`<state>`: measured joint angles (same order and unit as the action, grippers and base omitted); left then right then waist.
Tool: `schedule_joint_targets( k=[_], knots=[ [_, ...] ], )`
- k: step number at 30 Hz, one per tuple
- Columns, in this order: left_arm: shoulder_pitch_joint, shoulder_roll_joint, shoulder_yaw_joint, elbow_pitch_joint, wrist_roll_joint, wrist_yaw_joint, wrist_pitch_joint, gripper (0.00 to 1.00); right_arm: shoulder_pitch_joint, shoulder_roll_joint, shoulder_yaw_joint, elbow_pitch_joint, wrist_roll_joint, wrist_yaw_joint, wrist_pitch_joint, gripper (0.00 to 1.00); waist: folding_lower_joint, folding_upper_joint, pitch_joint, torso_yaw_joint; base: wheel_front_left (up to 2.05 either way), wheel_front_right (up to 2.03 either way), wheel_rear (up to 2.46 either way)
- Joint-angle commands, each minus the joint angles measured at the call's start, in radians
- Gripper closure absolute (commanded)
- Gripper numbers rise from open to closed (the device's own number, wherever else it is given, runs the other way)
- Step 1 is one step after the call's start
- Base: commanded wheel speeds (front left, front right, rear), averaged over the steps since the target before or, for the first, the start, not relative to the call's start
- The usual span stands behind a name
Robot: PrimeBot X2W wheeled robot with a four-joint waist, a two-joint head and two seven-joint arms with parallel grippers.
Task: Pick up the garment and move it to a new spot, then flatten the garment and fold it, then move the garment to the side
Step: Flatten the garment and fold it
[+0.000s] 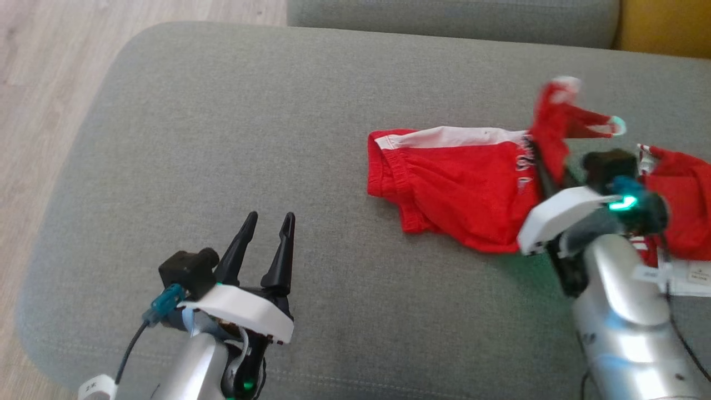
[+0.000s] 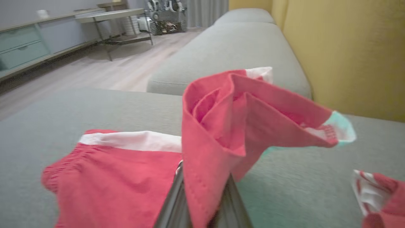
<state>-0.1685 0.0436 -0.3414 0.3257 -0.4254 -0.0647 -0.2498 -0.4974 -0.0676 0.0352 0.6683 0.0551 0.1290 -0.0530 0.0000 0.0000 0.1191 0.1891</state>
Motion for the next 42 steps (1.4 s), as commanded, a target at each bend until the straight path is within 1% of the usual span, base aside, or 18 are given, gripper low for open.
schedule_joint_targets(
  k=[1,5,10,16,23,24,25,26,32,42],
  knots=[
    [-0.024,0.007,0.031,-0.027,0.004,0.002,-0.012,0.0,-0.013,0.017,0.052,-0.056,0.005,0.002,-0.011,1.0,0.0,0.0,-0.004,0.006,0.0,0.0,0.0],
    [-0.023,0.007,0.027,-0.026,0.001,0.004,-0.012,0.0,0.004,0.017,0.147,-0.107,0.033,0.002,-0.003,1.0,0.0,0.0,-0.009,0.021,0.0,0.0,0.0],
    [-0.022,0.007,0.023,-0.027,-0.002,0.005,-0.012,0.0,0.006,0.017,0.25,-0.121,0.048,0.002,0.026,1.0,0.0,0.0,-0.006,0.045,0.0,0.0,0.0],
    [-0.023,0.007,0.017,-0.026,-0.009,0.006,-0.012,0.0,-0.013,0.017,0.334,-0.078,0.05,0.002,0.048,1.0,0.0,0.0,0.007,0.073,0.0,0.0,0.0],
    [-0.027,0.007,0.008,-0.027,-0.022,0.009,-0.012,0.0,-0.049,0.017,0.388,-0.003,0.05,0.002,0.038,1.0,0.0,0.0,0.024,0.098,0.0,0.0,0.0],
    [-0.027,0.007,0.008,-0.027,-0.023,0.01,-0.012,0.0,-0.056,0.017,0.391,0.006,0.043,0.002,0.03,0.85,0.0,0.0,0.026,0.101,0.0,0.0,0.0],
    [-0.027,0.007,0.007,-0.026,-0.025,0.01,-0.012,0.0,-0.062,0.017,0.393,0.014,0.035,0.002,0.02,0.27,0.0,0.0,0.028,0.103,0.0,0.0,0.0],
    [-0.028,0.007,0.006,-0.026,-0.026,0.01,-0.012,0.0,-0.068,0.017,0.394,0.021,0.033,0.002,0.013,0.0,0.0,0.0,0.031,0.106,0.0,0.0,0.0],
    [-0.035,0.007,-0.003,-0.025,-0.035,0.012,-0.012,0.0,-0.096,0.017,0.423,0.03,0.041,0.002,-0.025,0.0,0.0,0.0,0.046,0.117,0.0,0.0,0.0],
    [-0.046,0.007,-0.004,-0.025,-0.042,0.014,-0.012,0.0,-0.12,0.017,0.547,0.064,0.11,0.002,0.023,0.0,0.0,0.0,0.061,0.119,0.0,0.0,0.0]
  ],
)
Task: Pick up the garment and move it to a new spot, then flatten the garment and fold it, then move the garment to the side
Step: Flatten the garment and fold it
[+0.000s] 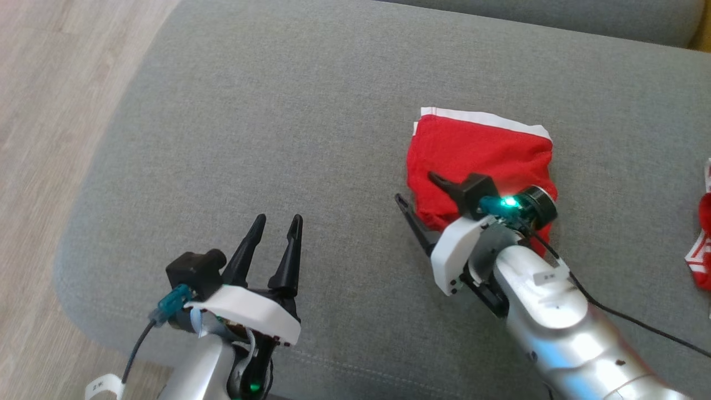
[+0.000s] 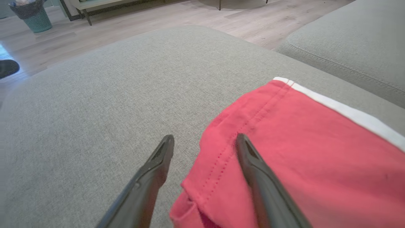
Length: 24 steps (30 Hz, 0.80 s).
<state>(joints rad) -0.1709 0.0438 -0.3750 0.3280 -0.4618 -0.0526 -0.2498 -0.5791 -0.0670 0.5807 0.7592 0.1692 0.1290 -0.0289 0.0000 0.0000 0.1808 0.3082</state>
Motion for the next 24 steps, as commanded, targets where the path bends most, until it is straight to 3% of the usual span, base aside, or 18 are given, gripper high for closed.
schedule_joint_targets(
  k=[1,6,10,17,24],
  knots=[
    [-0.044,0.006,0.03,-0.026,-0.005,0.002,-0.012,0.0,-0.04,0.017,0.015,-0.026,0.011,0.002,0.003,0.0,0.0,0.0,0.0,-0.002,0.0,0.0,0.0],
    [-0.042,0.006,0.04,-0.023,0.0,0.005,-0.012,0.0,-0.064,0.017,0.051,-0.055,0.108,0.002,0.004,0.0,0.0,0.0,-0.011,-0.033,0.0,0.0,0.0],
    [-0.042,0.006,0.059,-0.028,0.011,0.005,-0.012,0.0,-0.102,0.017,-0.01,-0.082,0.141,0.002,-0.007,0.0,0.0,0.0,-0.029,-0.073,0.0,0.0,0.0],
    [-0.044,0.006,0.102,-0.056,0.031,0.001,-0.012,0.0,-0.114,-0.064,-0.154,-0.168,0.035,0.002,-0.015,0.0,0.0,0.0,-0.066,-0.143,0.0,0.0,0.0],
    [-0.041,0.006,0.15,-0.103,0.035,0.007,-0.012,0.0,0.014,-0.139,-0.286,-0.334,-0.094,0.002,-0.031,0.0,0.0,0.0,-0.098,-0.202,0.0,0.0,0.0]
  ],
)
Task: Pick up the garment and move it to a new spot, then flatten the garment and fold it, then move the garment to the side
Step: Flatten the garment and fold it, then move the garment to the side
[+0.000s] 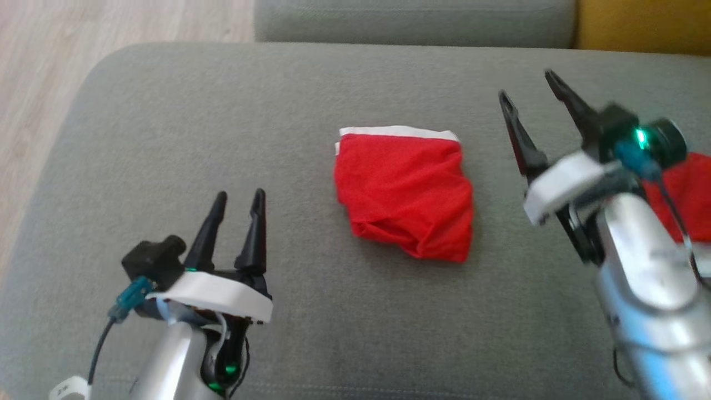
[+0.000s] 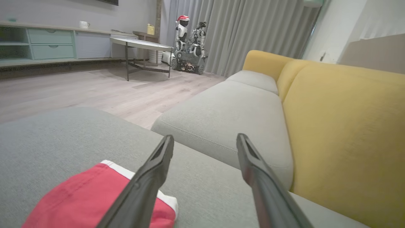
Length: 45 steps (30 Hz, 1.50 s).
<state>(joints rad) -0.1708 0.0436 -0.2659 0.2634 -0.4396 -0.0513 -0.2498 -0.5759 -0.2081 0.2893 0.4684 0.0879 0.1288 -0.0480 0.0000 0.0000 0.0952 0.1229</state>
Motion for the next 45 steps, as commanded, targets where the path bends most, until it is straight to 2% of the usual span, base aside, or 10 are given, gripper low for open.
schedule_joint_targets(
  k=[1,10,21,34,39,45],
  knots=[
    [-0.04,0.007,0.048,-0.045,0.015,0.008,-0.012,0.0,0.037,0.0,-0.014,-0.068,-0.029,0.002,-0.015,0.0,0.0,0.0,-0.015,-0.023,0.0,0.0,0.0],
    [-0.011,0.007,0.084,-0.084,0.044,0.015,-0.012,0.0,0.267,0.037,-0.145,-0.258,-0.173,0.002,-0.068,0.0,0.0,0.0,-0.031,-0.055,0.0,0.0,0.0],
    [0.062,0.007,0.069,-0.086,0.122,0.012,-0.012,0.0,0.412,0.119,-0.236,-0.309,-0.247,0.002,-0.105,0.0,0.0,0.0,-0.034,-0.052,0.0,0.0,0.0],
    [0.044,0.007,0.059,-0.102,0.123,0.003,-0.012,0.0,0.401,0.144,-0.256,-0.298,-0.262,0.002,-0.086,0.0,0.0,0.0,0.004,-0.022,0.0,0.0,0.0],
    [0.027,0.007,0.043,-0.098,0.115,-0.002,-0.012,0.0,0.369,0.153,-0.246,-0.266,-0.225,0.002,-0.062,0.0,0.0,0.0,0.036,0.012,0.0,0.0,0.0],
    [0.01,0.007,0.028,-0.089,0.108,-0.006,-0.012,0.0,0.297,0.157,-0.21,-0.17,-0.15,0.002,-0.027,0.0,0.0,0.0,0.071,0.054,0.0,0.0,0.0]
  ],
)
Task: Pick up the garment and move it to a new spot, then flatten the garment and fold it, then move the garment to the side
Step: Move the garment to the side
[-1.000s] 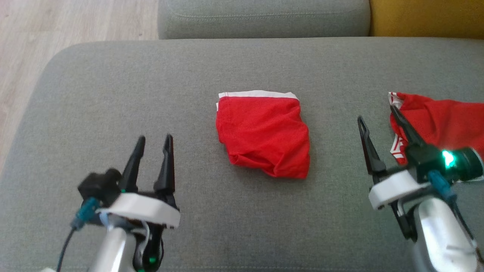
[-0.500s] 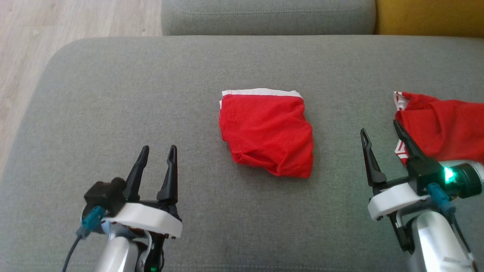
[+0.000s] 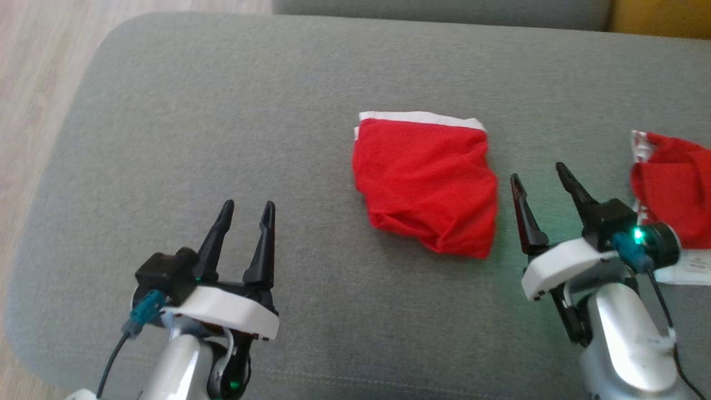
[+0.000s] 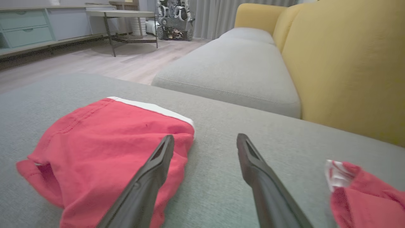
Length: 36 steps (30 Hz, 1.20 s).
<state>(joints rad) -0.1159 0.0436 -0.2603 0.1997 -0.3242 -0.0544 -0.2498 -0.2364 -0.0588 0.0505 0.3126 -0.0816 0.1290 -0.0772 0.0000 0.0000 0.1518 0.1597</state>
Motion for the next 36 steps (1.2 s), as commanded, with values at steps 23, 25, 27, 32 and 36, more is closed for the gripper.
schedule_joint_targets(
  k=[23,25,27,32,36],
  knots=[
    [-0.076,0.007,0.006,-0.007,-0.019,-0.001,-0.012,0.0,-0.236,0.008,0.145,0.366,0.162,0.002,0.036,1.0,0.0,0.0,0.059,0.07,0.0,0.0,0.0],
    [-0.078,0.007,0.009,-0.008,-0.017,-0.001,-0.012,0.0,-0.249,0.008,0.151,0.371,0.11,0.002,0.011,1.0,0.0,0.0,0.054,0.06,0.0,0.0,0.0],
    [-0.077,0.007,0.013,-0.01,-0.016,-0.001,-0.012,0.0,-0.259,0.008,0.152,0.366,0.043,0.002,-0.014,1.0,0.0,0.0,0.048,0.048,0.0,0.0,0.0],
    [-0.072,0.007,0.014,-0.016,-0.016,-0.005,-0.012,0.0,-0.275,-0.011,0.181,0.322,-0.141,0.002,-0.066,1.0,0.0,0.0,0.035,0.006,0.0,0.0,0.0],
    [-0.073,0.007,0.015,-0.02,-0.014,-0.008,-0.012,0.0,-0.285,-0.083,0.251,0.279,-0.188,0.002,-0.074,1.0,0.0,0.0,0.033,-0.039,0.0,0.0,0.0]
  ],
)
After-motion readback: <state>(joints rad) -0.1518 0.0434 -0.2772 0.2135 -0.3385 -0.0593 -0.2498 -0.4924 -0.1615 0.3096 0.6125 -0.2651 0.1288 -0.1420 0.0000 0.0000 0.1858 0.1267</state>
